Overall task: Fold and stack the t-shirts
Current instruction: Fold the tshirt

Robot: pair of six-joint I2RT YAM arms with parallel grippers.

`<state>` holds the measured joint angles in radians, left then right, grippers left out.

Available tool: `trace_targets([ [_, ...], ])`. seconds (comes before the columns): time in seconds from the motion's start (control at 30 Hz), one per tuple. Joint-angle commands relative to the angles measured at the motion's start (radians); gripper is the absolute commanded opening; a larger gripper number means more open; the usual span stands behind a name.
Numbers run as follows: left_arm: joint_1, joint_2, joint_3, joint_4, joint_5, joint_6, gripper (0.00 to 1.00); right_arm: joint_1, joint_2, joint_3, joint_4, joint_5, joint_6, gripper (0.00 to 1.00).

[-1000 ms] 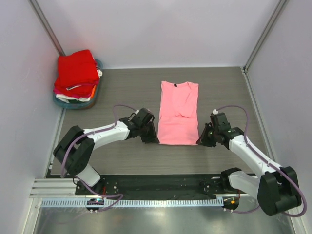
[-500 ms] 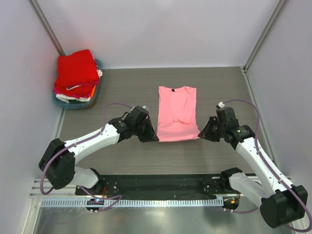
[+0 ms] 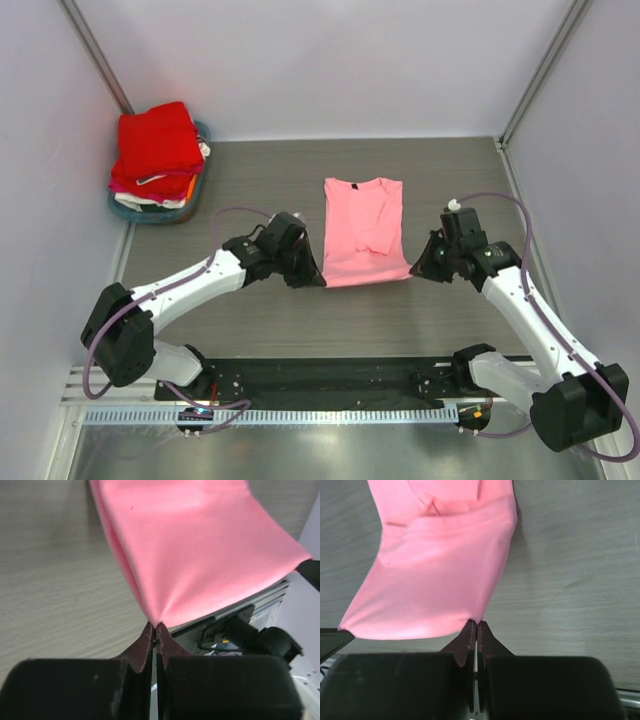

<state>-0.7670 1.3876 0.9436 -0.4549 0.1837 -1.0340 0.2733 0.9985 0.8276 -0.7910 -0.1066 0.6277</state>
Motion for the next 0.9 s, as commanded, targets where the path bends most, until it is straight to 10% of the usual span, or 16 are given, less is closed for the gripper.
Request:
trace_targets([
  [0.0,0.047,0.027,0.15,-0.048,-0.012,0.06,0.0,0.003,0.063,0.142,0.026,0.102,-0.039,0.01],
  [0.87,0.345,0.651,0.888,-0.126,0.082,0.092,0.0,-0.135,0.813,0.758,0.165,0.039,-0.123,0.01],
])
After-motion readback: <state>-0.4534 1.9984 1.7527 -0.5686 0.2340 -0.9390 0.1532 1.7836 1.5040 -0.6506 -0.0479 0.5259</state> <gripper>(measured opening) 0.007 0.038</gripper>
